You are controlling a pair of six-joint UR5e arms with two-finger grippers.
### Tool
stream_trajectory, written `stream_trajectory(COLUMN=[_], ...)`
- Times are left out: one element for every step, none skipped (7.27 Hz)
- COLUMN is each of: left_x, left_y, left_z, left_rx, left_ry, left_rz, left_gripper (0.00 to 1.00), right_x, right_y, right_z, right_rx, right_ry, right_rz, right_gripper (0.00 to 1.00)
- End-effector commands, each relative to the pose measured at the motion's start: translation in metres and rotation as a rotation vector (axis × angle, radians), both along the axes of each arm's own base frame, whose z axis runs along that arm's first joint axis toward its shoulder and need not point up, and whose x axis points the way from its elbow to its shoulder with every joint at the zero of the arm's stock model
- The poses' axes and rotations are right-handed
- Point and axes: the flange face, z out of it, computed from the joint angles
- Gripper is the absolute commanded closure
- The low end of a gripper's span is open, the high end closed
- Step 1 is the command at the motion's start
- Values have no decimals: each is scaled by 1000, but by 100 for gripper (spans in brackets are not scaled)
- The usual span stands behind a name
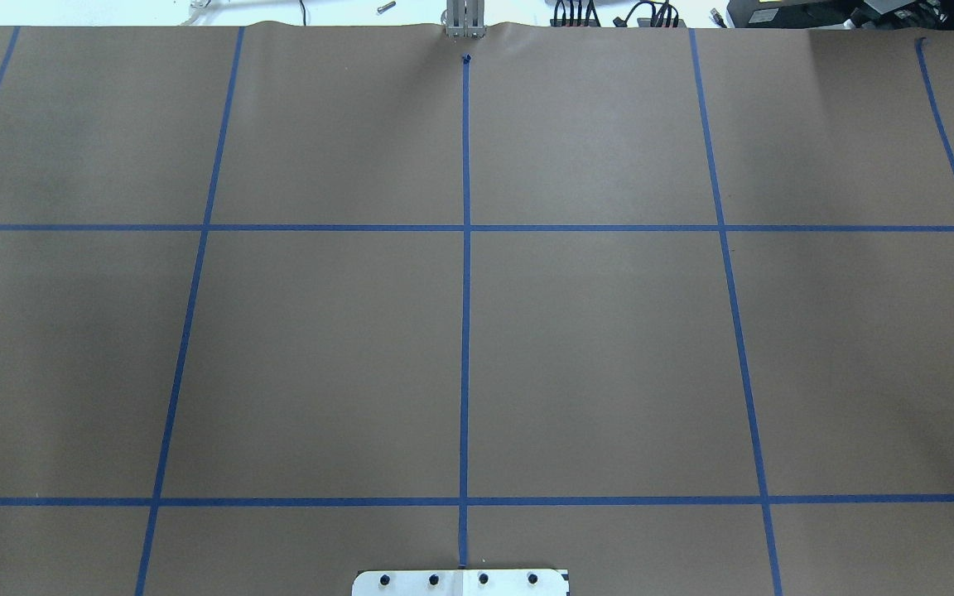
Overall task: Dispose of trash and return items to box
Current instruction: 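Lower the green bowl into the clear bin and open the left gripper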
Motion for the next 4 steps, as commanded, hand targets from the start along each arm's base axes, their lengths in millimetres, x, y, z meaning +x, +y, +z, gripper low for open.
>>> stream_trajectory(left_x=[-12,-10,13,23], left_y=[-4,-9,-9,7], left_z=[-92,-133,-171,-168], left_rx=[175,180,226,254], left_ry=[-28,-27,-45,-68], left_rz=[-14,-8,98,202], left_gripper=[1,2,2,1], right_x=[26,38,52,71], right_y=[14,17,16,16], right_z=[38,55,79,114], right_rx=[22,-1,-18,-10], right_ry=[71,97,109,121], right_rz=[-31,-14,-13,-51], right_gripper=[0,0,0,0])
